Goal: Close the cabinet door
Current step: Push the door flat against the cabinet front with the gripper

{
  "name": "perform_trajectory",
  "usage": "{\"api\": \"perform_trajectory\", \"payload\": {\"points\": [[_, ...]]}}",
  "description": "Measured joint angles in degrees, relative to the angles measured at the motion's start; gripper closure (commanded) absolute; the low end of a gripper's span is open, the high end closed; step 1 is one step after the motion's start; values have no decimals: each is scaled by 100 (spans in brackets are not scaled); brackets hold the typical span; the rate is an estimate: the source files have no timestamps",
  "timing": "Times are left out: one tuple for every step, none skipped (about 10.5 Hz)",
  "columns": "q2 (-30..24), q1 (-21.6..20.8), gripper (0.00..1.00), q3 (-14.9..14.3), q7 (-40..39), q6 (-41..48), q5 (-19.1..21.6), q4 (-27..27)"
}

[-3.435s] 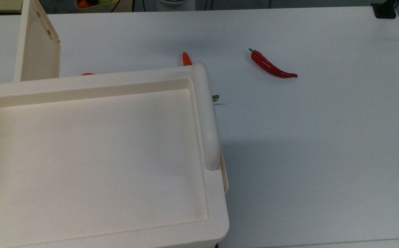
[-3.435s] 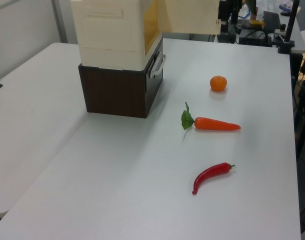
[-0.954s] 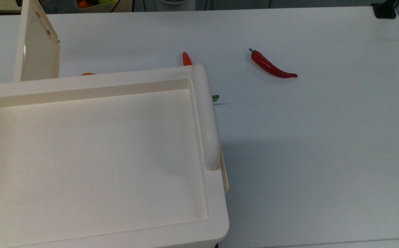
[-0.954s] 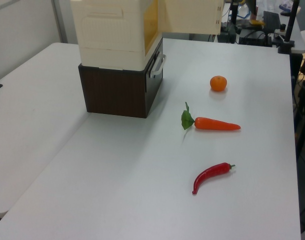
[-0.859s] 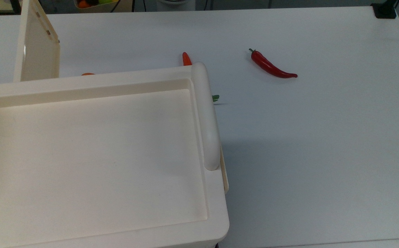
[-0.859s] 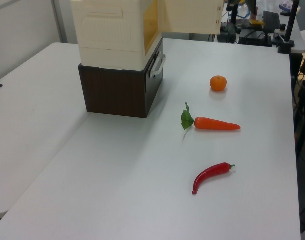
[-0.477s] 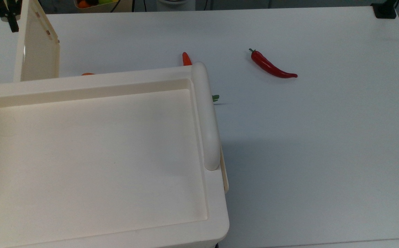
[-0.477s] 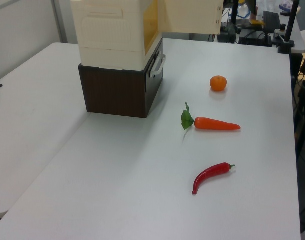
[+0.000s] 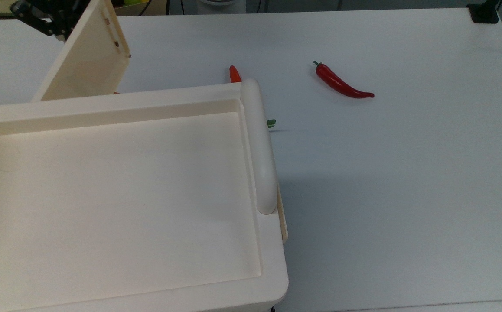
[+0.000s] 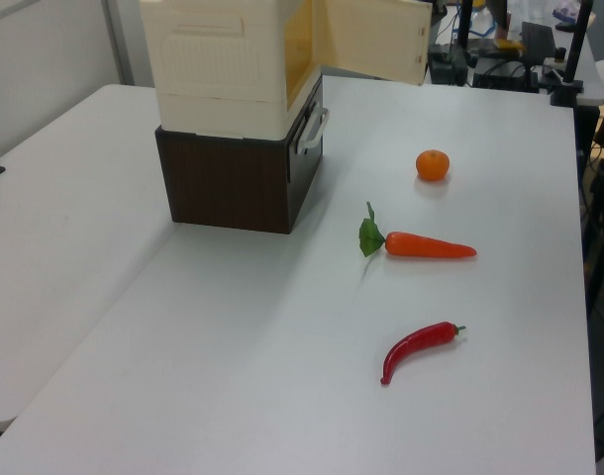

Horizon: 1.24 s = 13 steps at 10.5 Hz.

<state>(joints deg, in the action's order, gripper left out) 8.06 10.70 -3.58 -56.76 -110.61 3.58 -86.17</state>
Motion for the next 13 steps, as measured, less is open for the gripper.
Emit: {"api": "perform_trajectory", "payload": {"points": [[0,-112,90,3,98,7,183,-1],[0,-232,89,6,314,7,287,0],[-1,-370,89,9,632,7,318,1],[0,-542,89,13,1085,7,326,1],[0,-707,89,15,1536,-43,330,3],[6,-904,89,20,2071,-246,331,4],[28,-1084,89,21,2543,-498,331,-1],[85,-1247,89,22,2997,-820,331,-11],[161,-1342,89,23,3326,-1121,331,-17],[275,-1441,89,22,3643,-1464,327,-23],[389,-1523,89,22,3893,-1738,326,-26],[501,-1587,89,22,4138,-1995,323,-26],[586,-1622,89,22,4331,-2176,322,-25]]}}
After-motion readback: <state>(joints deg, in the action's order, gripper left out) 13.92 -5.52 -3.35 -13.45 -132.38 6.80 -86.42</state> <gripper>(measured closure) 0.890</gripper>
